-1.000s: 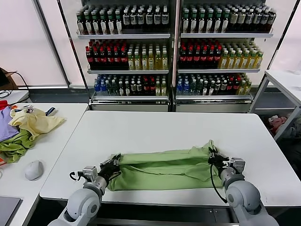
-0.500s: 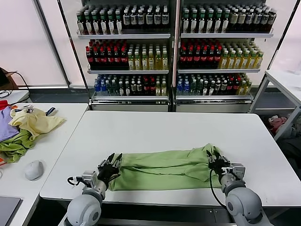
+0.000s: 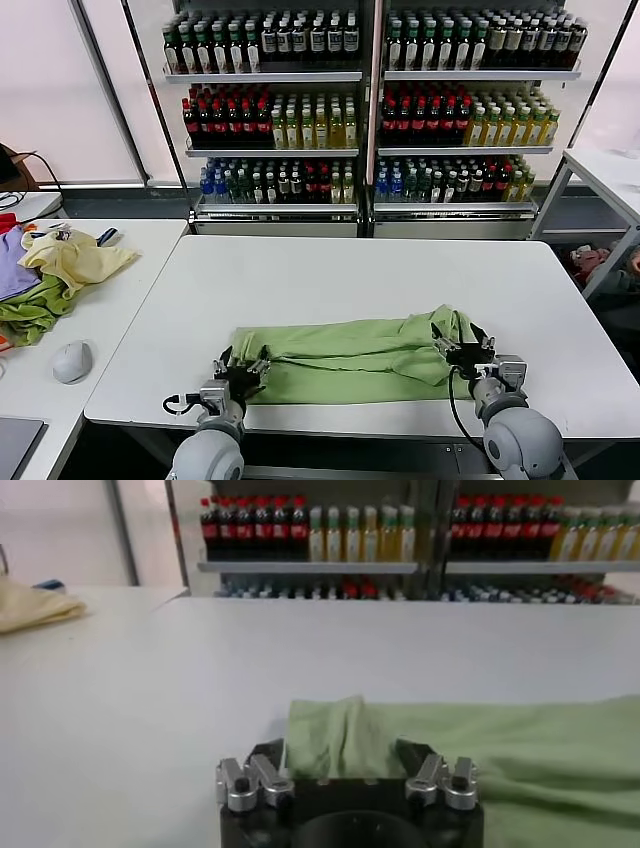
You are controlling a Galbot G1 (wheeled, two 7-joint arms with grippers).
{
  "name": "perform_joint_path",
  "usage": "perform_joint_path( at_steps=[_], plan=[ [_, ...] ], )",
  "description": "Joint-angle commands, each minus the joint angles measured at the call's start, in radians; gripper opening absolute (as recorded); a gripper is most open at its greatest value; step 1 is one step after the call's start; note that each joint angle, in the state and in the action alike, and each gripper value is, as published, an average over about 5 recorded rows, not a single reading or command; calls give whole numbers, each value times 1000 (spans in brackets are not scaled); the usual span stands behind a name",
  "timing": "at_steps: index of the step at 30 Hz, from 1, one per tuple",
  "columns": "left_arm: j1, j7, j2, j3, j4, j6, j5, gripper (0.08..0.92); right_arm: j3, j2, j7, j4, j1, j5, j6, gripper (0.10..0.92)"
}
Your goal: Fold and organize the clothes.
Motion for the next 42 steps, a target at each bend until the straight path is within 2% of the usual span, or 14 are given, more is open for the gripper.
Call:
perform_joint_path(
  at_steps=[1,6,11,18,23,26,30,33,38,42],
  plan=[
    [34,-49,-58,7,19,38,80,628,1,1,0,10,-9,-8,2,822],
    [32,-36,-43,-3,17,55,33,480,-1,1,0,13,-4,-6,3,823],
    [23,-26,4,-46,20,29,39,342,-1,3,0,14,-1,-6,5,823],
    [-7,1,173,-206,-3,-16,-37,153,-8,-1,-1,22,15,-4,5,823],
    [-19,11,292,-366,-3,-38,-161,132,-6,-5,-3,28,19,-2,5,823],
    [-25,22,330,-435,-20,-60,-316,132,-7,-5,-4,29,18,-3,5,823],
    [-27,46,323,-472,-105,-100,-631,132,-11,-5,-5,32,15,-3,6,823],
    [-28,69,273,-440,-196,-115,-808,132,-8,-8,-5,36,10,-4,6,823],
    [-43,88,168,-300,-308,-117,-898,132,6,-18,-7,43,-1,-2,7,823],
    [-81,89,105,-150,-302,-116,-868,132,15,-23,-8,46,-4,1,9,823]
  ],
)
